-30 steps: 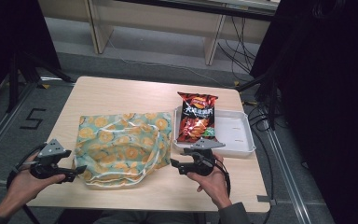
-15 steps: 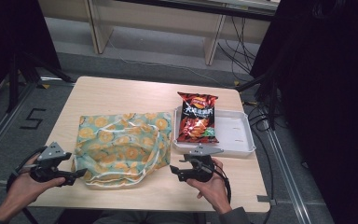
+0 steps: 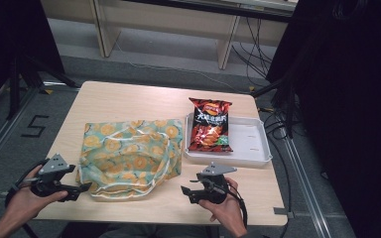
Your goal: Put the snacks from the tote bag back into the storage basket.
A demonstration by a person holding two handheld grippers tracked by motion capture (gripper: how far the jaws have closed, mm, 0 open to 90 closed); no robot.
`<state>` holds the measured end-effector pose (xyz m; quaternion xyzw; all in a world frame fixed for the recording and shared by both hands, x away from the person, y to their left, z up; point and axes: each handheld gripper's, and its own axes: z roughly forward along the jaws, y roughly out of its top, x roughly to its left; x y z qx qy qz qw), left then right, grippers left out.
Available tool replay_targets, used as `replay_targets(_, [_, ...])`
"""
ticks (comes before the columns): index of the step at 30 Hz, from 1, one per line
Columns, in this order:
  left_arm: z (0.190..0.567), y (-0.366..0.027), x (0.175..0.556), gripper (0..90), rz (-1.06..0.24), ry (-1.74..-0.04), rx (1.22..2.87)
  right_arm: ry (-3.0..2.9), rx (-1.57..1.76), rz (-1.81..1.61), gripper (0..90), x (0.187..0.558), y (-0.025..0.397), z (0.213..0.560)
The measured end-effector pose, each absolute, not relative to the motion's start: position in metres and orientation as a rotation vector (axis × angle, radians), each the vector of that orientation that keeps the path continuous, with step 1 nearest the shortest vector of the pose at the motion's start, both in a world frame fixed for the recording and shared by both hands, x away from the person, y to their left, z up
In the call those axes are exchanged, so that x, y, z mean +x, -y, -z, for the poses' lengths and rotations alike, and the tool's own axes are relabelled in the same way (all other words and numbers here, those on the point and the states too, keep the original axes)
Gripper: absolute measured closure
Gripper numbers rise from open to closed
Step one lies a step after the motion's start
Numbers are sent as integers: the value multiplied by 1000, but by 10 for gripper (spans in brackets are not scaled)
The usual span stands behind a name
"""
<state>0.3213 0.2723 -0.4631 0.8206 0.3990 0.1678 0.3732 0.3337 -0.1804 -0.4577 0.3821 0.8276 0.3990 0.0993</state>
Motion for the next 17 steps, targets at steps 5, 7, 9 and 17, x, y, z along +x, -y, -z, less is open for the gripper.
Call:
replay_targets(5, [464, -272, 320, 152, -445, -1020, 2091, -2452, 1132, -1156, 271, 328, 182, 458])
replay_targets(7, [463, -274, 320, 153, -435, -1024, 2108, -2458, 1154, -1150, 271, 326, 182, 457])
replay_targets(9, [464, -273, 321, 153, -436, -1028, 2097, -2454, 1150, -1154, 271, 326, 181, 456])
replay_targets(17, [463, -274, 321, 153, -438, -1017, 2119, -2455, 1143, -1139, 272, 327, 181, 457])
